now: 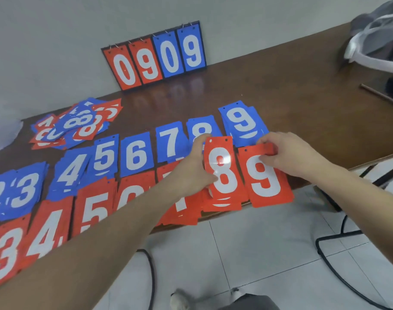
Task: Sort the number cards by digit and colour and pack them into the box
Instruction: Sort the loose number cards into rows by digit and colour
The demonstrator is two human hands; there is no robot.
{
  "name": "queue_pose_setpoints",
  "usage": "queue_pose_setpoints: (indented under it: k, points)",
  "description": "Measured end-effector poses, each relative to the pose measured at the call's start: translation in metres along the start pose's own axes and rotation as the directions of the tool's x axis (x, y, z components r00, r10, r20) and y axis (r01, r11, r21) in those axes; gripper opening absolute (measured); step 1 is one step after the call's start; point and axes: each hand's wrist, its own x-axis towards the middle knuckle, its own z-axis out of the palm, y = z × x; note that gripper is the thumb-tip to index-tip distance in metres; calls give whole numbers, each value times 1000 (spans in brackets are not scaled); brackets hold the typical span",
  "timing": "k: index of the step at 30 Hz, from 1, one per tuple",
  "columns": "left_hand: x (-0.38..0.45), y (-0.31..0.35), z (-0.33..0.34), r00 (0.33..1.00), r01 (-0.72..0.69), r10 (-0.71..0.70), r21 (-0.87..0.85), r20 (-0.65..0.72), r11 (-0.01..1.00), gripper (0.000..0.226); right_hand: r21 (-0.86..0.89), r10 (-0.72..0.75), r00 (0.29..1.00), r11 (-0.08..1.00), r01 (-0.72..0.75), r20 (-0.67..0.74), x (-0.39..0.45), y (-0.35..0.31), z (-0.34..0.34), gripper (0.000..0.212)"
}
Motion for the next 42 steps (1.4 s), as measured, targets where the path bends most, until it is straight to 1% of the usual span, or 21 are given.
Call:
queue_pose_setpoints:
  k: [2, 5, 7, 9, 12, 18, 21, 23, 27, 31, 38, 42]
  points:
    - [2, -2, 3, 1000, -17, 15, 156, 10, 988, 94, -71, -33, 999, 997, 32, -12, 0, 2, 2, 40]
    - [3, -2, 6, 996, -68, 82, 400, -19, 914, 86, -96, -45, 998, 995, 41, -47, 0, 2, 1, 50]
    - [6, -3, 6, 987, -68, 135, 548, -84, 834, 88, -89, -47, 997, 995, 41, -61, 0, 0, 1, 52]
    - [10, -5, 3, 982, -39, 147, 624, -123, 780, 95, -48, -62, 996, 997, 59, -69, 2, -1, 3, 47]
    - [10, -12, -5, 980, -18, 138, 624, -145, 781, 95, -8, -112, 989, 994, 112, -92, 9, -8, 8, 36]
    - [7, -43, -56, 961, 43, 121, 568, -248, 822, 58, 2, -234, 970, 972, 235, -65, 37, -44, 25, 27]
    - [2, -69, -95, 958, 91, 85, 575, -272, 813, 49, 17, -264, 963, 964, 265, -59, 54, -77, 35, 27]
    - [-2, -90, -123, 950, 125, 58, 545, -307, 829, 47, 12, -297, 953, 954, 298, -63, 67, -104, 45, 27]
    - [-14, -140, -184, 930, 209, -9, 507, -368, 836, 47, -18, -377, 926, 926, 377, -27, 98, -166, 68, 26]
    - [-25, -189, -248, 912, 244, -31, 481, -408, 842, 43, -6, -416, 909, 909, 416, -22, 126, -234, 92, 25]
    - [-37, -269, -340, 877, 246, -52, 353, -477, 903, 36, -41, -418, 905, 906, 422, 80, 169, -334, 138, 29]
    - [-35, -300, -373, 864, 246, -75, 287, -498, 926, 37, -37, -387, 917, 919, 392, 97, 182, -372, 156, 39]
